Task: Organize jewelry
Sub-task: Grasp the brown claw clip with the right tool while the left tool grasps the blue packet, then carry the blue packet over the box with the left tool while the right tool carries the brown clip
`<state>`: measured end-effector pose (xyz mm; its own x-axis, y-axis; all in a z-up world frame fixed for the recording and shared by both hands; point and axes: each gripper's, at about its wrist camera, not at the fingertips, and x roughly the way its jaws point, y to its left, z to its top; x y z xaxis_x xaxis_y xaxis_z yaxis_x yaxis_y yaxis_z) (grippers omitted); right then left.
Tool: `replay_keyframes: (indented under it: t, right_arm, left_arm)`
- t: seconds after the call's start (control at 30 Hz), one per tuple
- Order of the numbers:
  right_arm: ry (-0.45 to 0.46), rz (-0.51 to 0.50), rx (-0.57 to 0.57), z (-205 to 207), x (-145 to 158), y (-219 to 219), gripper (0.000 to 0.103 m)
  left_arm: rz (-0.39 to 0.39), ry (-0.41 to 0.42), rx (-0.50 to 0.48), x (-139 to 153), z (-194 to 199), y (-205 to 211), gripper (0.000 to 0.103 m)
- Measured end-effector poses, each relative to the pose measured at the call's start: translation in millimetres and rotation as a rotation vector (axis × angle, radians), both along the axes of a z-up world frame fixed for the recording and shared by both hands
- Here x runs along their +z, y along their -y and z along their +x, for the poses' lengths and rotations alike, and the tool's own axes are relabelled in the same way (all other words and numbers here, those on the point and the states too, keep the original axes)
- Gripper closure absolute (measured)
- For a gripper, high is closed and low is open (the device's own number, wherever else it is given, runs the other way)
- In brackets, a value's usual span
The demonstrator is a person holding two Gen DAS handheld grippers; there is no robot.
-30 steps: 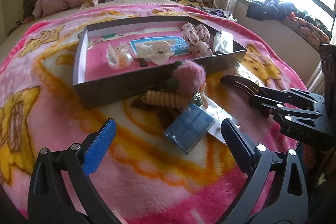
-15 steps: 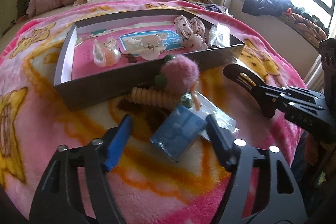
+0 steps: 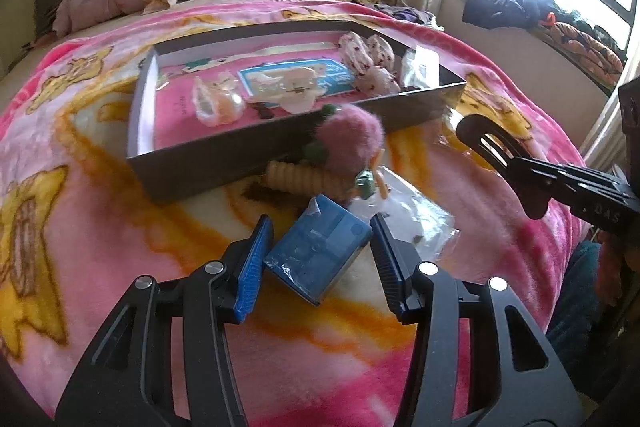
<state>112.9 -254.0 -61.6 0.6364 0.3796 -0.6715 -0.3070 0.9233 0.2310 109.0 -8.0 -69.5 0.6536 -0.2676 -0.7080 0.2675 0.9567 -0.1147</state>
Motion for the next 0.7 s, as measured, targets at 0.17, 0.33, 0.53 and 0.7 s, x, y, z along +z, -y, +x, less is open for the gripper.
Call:
replay_keyframes:
  t: [0.17, 0.33, 0.53, 0.7]
  right_arm:
    - [0.006, -0.002, 0.021, -3.6, 1.9, -8.7, 0.090]
    - [0.017, -0.008, 0.039, -4.5, 6.0, -18.5, 0.090]
    - [0.031, -0.008, 0.054, -2.5, 12.4, -27.2, 0.090]
    - [0.036, -0.010, 0.058, 0.0, 15.3, -32.7, 0.090]
  left_arm:
    - [-0.007, 0.013, 0.034, 5.6, -0.6, -12.6, 0.062]
    - [-0.029, 0.021, 0.065, 11.6, 2.2, -24.5, 0.062]
    - [-0.038, 0.039, 0.082, 17.6, 5.3, -31.6, 0.062]
    - [-0.046, 0.066, 0.093, 26.7, 9.8, -36.0, 0.062]
